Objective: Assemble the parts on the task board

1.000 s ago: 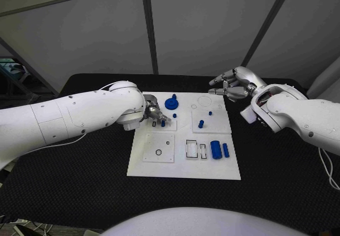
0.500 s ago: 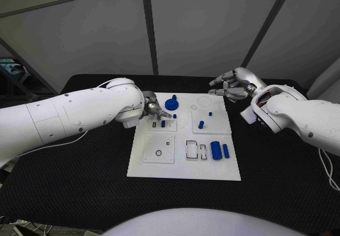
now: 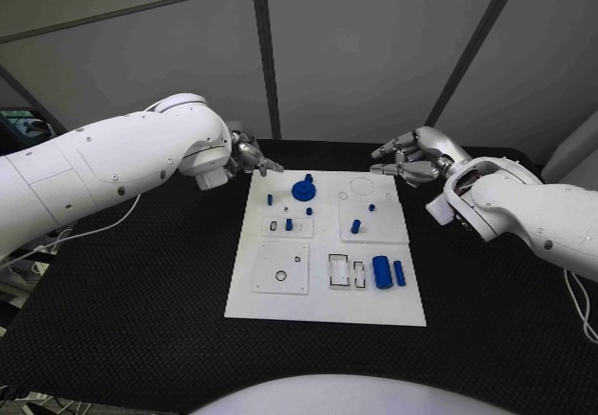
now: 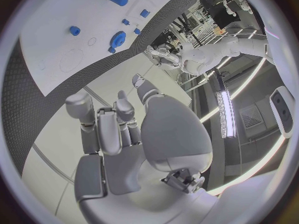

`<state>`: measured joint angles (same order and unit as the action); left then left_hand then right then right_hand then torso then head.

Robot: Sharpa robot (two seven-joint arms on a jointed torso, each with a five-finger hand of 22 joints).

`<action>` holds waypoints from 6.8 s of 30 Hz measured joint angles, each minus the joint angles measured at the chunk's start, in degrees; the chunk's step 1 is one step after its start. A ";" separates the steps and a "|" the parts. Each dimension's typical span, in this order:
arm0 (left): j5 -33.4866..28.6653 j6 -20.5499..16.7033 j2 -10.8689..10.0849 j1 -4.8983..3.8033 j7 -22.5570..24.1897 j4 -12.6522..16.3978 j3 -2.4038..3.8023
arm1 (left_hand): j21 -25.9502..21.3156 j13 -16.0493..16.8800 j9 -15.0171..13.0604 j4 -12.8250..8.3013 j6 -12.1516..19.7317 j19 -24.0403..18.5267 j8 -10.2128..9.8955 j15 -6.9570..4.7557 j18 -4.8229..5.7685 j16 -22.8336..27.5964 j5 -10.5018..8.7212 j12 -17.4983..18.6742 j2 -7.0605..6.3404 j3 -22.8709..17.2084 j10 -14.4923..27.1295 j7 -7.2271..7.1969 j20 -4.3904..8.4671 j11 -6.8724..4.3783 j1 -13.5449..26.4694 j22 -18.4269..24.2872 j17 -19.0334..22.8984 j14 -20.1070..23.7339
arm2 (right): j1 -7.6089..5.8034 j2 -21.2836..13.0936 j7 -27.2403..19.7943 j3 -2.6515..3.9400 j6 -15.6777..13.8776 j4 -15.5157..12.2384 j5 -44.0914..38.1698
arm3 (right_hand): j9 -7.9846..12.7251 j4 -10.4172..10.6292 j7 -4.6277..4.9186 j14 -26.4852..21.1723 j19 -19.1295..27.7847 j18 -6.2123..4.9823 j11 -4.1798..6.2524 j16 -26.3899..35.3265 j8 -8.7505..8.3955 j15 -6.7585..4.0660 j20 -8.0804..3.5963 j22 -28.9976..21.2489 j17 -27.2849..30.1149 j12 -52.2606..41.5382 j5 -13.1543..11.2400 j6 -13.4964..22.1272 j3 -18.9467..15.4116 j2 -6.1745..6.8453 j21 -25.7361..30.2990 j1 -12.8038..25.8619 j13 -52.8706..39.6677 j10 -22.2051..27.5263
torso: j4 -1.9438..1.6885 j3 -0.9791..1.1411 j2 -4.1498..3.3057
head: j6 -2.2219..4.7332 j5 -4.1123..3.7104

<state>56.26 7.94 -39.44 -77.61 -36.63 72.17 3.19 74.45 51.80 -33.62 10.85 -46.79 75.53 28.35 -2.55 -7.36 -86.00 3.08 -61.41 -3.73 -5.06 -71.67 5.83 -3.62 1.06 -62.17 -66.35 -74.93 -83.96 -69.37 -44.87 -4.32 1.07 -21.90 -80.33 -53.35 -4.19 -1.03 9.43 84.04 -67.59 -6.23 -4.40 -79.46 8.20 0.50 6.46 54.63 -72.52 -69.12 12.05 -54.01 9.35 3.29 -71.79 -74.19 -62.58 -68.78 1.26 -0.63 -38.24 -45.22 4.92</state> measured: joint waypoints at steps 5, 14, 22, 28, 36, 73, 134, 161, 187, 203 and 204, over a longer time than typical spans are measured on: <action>-0.49 2.26 2.63 -0.16 -0.05 -4.36 -0.92 | 0.00 0.00 1.82 0.53 -1.18 0.20 -0.35 0.00 -0.01 0.00 0.00 -0.26 0.58 1.31 0.00 -0.11 -0.20 0.00 -0.58 -0.31 0.00 0.00 | 0.00 0.22 0.00 0.00 0.00 0.05 0.00 | 0.00 0.00 0.00 0.00 0.00 0.00 0.00 0.00 0.00 0.00 0.00 0.00 0.00 0.00 0.00 0.00 0.00 0.00 0.00 0.00 0.00 0.00 | 0.10 -0.05 -0.13 | 0.19 0.14; 0.04 5.60 5.96 0.50 -0.05 -10.75 -2.32 | 0.00 0.29 3.50 1.35 -2.95 0.40 -0.35 0.00 -0.01 0.00 0.00 -0.90 0.58 3.21 0.00 -0.54 -0.40 0.00 -0.58 -1.13 0.00 0.00 | 0.00 0.27 -0.02 0.00 0.00 0.06 0.00 | 0.00 0.00 0.00 0.00 0.00 0.00 0.00 0.22 0.25 0.00 0.00 0.00 0.03 0.00 0.00 0.00 0.00 0.00 0.00 0.00 0.09 0.00 | 0.14 -0.07 -0.14 | 0.07 0.29; 1.27 7.34 7.55 1.75 0.03 -13.50 -2.82 | 0.47 0.68 3.83 1.58 -3.12 0.83 -0.11 0.00 0.00 0.00 0.00 -1.38 0.88 3.44 -0.23 -0.65 -0.36 -0.23 -0.88 -1.55 0.00 0.00 | 0.00 0.42 -0.05 0.00 0.00 0.04 0.00 | 0.00 0.00 0.00 0.00 0.00 0.00 0.00 0.27 0.24 0.00 0.00 0.01 0.06 0.00 0.00 0.00 0.00 0.00 0.00 0.00 0.14 0.00 | 0.14 -0.08 -0.14 | 0.06 0.43; 1.93 7.77 8.11 1.96 0.23 -14.10 -2.84 | 0.50 0.83 4.12 1.79 -3.33 0.84 -0.11 0.00 0.01 -0.22 0.00 -1.38 0.88 3.65 -0.24 -0.63 -0.38 -0.24 -0.88 -1.90 0.00 0.00 | 0.00 0.54 -0.06 0.00 0.00 0.06 0.00 | 0.00 0.00 0.00 0.00 0.00 0.00 0.00 0.27 0.24 0.00 0.00 0.01 0.06 0.00 0.00 0.00 0.00 0.00 0.00 0.00 0.14 0.00 | 0.14 -0.07 -0.10 | 0.04 0.55; 2.38 8.32 8.47 2.09 0.57 -14.16 -2.85 | 0.70 0.90 4.49 1.94 -3.80 1.04 0.28 -0.01 0.00 -0.22 0.00 -1.59 1.19 4.14 -0.44 -0.92 -0.18 -0.45 -1.18 -2.07 0.00 0.00 | 0.01 0.66 -0.06 0.00 0.01 0.14 0.00 | 0.00 0.00 0.00 0.00 0.00 0.01 0.00 0.27 0.24 0.00 0.00 0.01 0.05 -0.01 0.00 0.00 0.00 0.00 0.00 0.00 0.14 0.00 | 0.09 -0.05 -0.10 | -0.05 0.46; 2.73 10.32 9.23 2.44 1.19 -14.83 -2.86 | 1.12 0.95 6.45 0.36 -5.33 1.44 1.22 -0.01 0.00 -0.54 0.00 -2.04 4.20 4.59 -0.85 -1.23 0.23 -0.85 -4.95 -2.94 0.00 0.01 | 0.01 1.06 -0.08 0.00 0.10 0.24 0.00 | 0.00 0.00 0.00 0.00 0.00 0.01 0.00 0.27 0.23 0.00 0.00 0.01 0.04 -0.01 0.00 0.00 0.00 0.00 0.00 0.00 0.13 0.00 | 0.10 -0.05 -0.10 | -0.37 0.27; -5.33 -0.74 -4.01 5.54 1.98 6.40 -3.00 | 0.72 -4.56 4.09 -7.20 -2.94 1.76 12.31 -1.46 0.01 -0.77 -0.52 2.23 0.93 -30.19 -0.97 -2.96 1.75 -2.21 -2.26 -4.47 0.00 -0.20 | 0.02 1.13 -0.09 -0.01 0.22 0.97 -0.01 | 0.00 0.00 -0.19 0.00 0.00 0.00 0.00 0.27 0.23 0.00 0.00 -0.26 0.14 0.22 0.00 0.19 0.00 0.00 0.29 0.00 0.23 0.00 | -0.25 0.09 0.13 | -1.01 1.31; 3.23 -3.28 -4.14 7.72 1.75 9.35 -2.88 | 1.44 -4.06 3.95 -9.17 -3.08 2.57 13.83 -1.66 -0.01 -0.99 -0.74 1.76 -0.57 -33.75 -1.92 -3.08 1.77 -2.66 0.00 -5.56 0.00 0.00 | 0.05 1.14 -0.12 -0.01 0.26 0.98 -0.01 | 0.00 0.00 -0.19 0.00 0.00 0.00 0.00 0.27 0.23 0.00 0.00 -0.25 0.13 0.22 0.00 0.19 0.00 0.00 0.29 0.00 0.22 0.00 | -0.22 0.06 0.01 | -1.60 1.27; 4.16 -2.29 -3.90 7.84 1.66 9.56 -2.83 | 1.78 -3.89 3.89 -9.36 -3.38 2.77 14.48 -1.86 -0.01 -0.99 -0.51 1.76 -0.92 -34.24 -2.21 -3.38 1.97 -2.80 0.35 -5.91 0.00 -0.20 | 0.07 1.17 -0.14 -0.01 0.36 1.04 -0.01 | 0.00 0.00 -0.19 0.00 0.00 0.00 0.00 0.27 0.23 0.00 0.00 -0.25 0.12 0.22 0.00 0.19 0.00 0.00 0.29 0.00 0.21 0.00 | -0.24 0.07 0.05 | -1.61 1.27; 4.66 -0.67 -3.75 7.80 1.64 9.54 -2.86 | 1.78 -3.98 3.97 -9.59 -3.38 2.77 14.45 -2.06 -0.01 -0.99 -0.57 1.76 -0.92 -34.46 -2.22 -3.37 1.97 -2.81 0.35 -5.95 0.00 0.01 | 0.09 1.23 -0.16 -0.01 0.45 1.12 -0.01 | 0.00 0.00 -0.19 0.00 0.00 0.00 0.00 0.26 0.23 0.00 0.00 -0.25 0.12 0.22 0.00 0.19 0.00 0.00 0.29 0.00 0.21 0.00 | -0.25 0.06 0.05 | -2.03 1.09; 4.69 -0.61 -3.75 7.84 1.63 9.51 -2.87 | 1.78 -3.99 3.98 -9.59 -3.38 2.77 14.44 -2.06 -0.02 -0.99 -0.58 1.76 -0.93 -34.46 -2.22 -3.37 1.97 -2.81 0.35 -5.95 0.00 0.01 | 0.09 1.23 -0.16 -0.01 0.45 1.13 -0.01 | 0.00 0.00 -0.19 0.00 0.00 0.00 0.00 0.27 0.23 0.00 0.00 -0.25 0.12 0.22 0.00 0.19 0.00 0.00 0.29 0.00 0.21 0.00 | -0.25 0.05 0.05 | -2.05 1.08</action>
<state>60.95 7.33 -43.19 -69.77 -35.00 81.68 0.33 76.23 47.81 -29.64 1.26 -50.17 78.30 42.79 -4.61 -7.38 -86.99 2.50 -59.65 -4.66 -39.52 -73.89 2.46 -1.64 -1.75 -61.82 -72.30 -74.93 -83.96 -69.28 -43.65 -4.48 1.06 -21.45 -79.20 -53.36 -4.19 -1.03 9.24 84.05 -67.59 -6.23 -4.40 -79.20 8.43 0.50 6.46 54.38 -72.40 -68.90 12.05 -53.82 9.35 3.29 -71.50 -74.19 -62.37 -68.78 1.01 -0.57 -38.19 -47.27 6.00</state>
